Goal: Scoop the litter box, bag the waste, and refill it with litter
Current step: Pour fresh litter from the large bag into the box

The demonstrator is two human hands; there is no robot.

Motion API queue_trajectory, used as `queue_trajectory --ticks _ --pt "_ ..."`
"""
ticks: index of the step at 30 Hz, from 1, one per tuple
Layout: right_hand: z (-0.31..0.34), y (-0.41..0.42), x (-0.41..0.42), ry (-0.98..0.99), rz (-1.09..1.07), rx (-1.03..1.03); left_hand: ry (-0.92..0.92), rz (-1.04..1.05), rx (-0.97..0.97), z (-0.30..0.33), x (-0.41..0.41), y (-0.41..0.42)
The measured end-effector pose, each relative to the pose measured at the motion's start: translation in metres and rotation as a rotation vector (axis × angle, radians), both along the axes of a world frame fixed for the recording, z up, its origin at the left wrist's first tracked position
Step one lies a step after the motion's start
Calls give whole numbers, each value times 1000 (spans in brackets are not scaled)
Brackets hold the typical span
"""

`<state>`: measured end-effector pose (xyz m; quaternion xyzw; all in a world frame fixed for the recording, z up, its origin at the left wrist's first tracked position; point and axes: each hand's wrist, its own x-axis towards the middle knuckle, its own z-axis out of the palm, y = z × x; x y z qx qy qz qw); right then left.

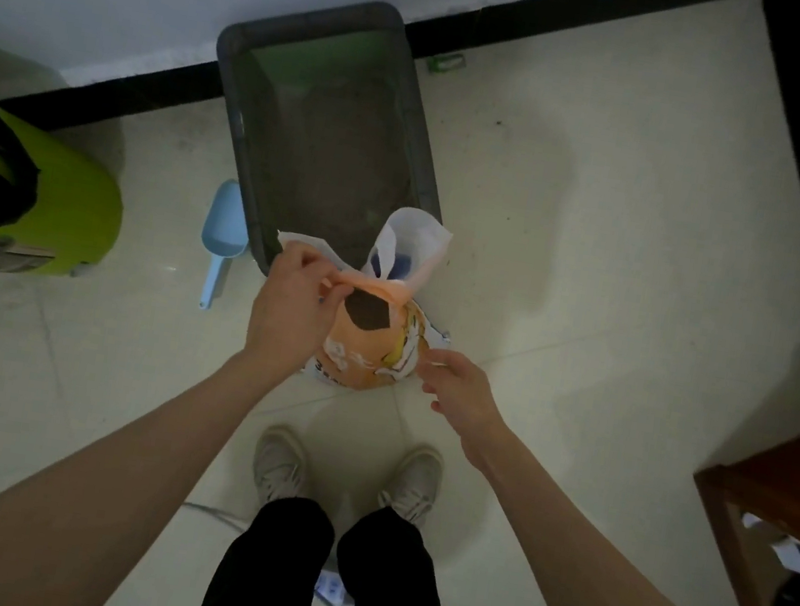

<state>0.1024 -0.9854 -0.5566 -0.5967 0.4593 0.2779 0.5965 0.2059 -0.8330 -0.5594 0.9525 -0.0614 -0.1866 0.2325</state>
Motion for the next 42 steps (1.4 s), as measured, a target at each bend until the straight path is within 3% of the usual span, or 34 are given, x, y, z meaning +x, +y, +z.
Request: queue_trajectory --ticks 4,11,18,24,28,31,34,37,42 --pt "-15 1 -15 -50 266 -152 1 -12 -39 -9 1 -4" --pt "-55 4 -45 -28 567 -311 60 192 -359 -31 -35 33" --pt "-118 3 -66 -113 796 -383 189 46 -105 -100 -105 94" --pt "-182 1 -57 -382 717 -456 213 14 -292 -166 -101 69" --pt "-227 -2 -39 -525 682 -474 29 51 -368 -208 -88 56" --pt "-246 -4 -20 -616 519 -358 -157 92 -346 -223 -82 47" --pt "-261 0 -6 -734 395 -247 -201 136 -369 -238 -76 43" --pt "-266 2 -2 -762 308 -216 -237 164 -423 -243 -69 43" --pt "-272 -11 -18 -684 470 -208 -177 237 -514 -245 -65 40"
